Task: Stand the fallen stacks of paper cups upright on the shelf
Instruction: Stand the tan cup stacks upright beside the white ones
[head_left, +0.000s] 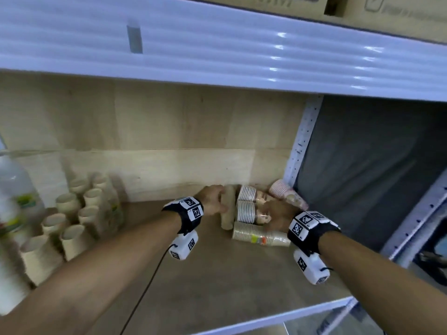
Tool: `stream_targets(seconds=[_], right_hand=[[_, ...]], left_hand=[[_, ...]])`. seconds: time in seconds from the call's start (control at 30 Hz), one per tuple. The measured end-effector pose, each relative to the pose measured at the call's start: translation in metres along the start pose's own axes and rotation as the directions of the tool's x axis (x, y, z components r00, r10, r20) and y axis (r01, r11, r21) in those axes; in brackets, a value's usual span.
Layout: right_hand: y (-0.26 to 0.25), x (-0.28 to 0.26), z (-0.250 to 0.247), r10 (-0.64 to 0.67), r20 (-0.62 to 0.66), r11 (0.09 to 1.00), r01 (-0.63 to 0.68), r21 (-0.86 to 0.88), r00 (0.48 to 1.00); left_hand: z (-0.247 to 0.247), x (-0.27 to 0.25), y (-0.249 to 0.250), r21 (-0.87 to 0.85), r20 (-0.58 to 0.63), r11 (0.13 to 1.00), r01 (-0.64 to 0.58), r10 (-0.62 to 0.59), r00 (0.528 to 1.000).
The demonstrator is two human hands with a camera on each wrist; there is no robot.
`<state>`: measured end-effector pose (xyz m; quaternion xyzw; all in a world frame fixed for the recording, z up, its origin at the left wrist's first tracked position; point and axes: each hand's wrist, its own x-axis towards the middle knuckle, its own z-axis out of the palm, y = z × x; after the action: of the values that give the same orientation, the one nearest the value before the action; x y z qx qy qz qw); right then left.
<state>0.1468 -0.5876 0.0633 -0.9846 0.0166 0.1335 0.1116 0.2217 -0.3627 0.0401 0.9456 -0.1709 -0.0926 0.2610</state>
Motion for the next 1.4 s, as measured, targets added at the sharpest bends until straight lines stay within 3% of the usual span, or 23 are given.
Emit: stream_targets(seconds=[0.37, 0.63, 1.07, 1.3, 1.4], right_hand=[[0.035, 0.007, 0.038, -0.051, -0.009, 0.998, 0.051, -0.036, 0.999], [0.042, 0.008, 0.047, -0.054, -0.034, 0.999, 0.054, -0.001, 0.998], [0.042, 0.006, 0.051, -0.092, -0.038, 0.995, 0.094, 0.040, 0.995], [0.034, 0.003, 0.031, -0.092, 0.019, 0.994, 0.091, 0.059, 0.996], [0.023, -0.001, 0.021, -0.060, -0.035, 0.996, 0.062, 0.060, 0.998]], left_hand=[[0.050, 0.018, -0.001, -0.200, -0.010, 0.968, 0.148, -0.153, 0.988], [0.059, 0.020, 0.001, -0.170, -0.049, 0.974, 0.149, -0.159, 0.986], [0.052, 0.012, 0.003, -0.256, 0.016, 0.951, 0.175, -0.177, 0.984], [0.026, -0.007, 0.003, -0.094, 0.024, 0.966, 0.242, -0.241, 0.970], [0.009, -0.015, 0.001, 0.013, -0.010, 0.969, 0.245, -0.245, 0.969]])
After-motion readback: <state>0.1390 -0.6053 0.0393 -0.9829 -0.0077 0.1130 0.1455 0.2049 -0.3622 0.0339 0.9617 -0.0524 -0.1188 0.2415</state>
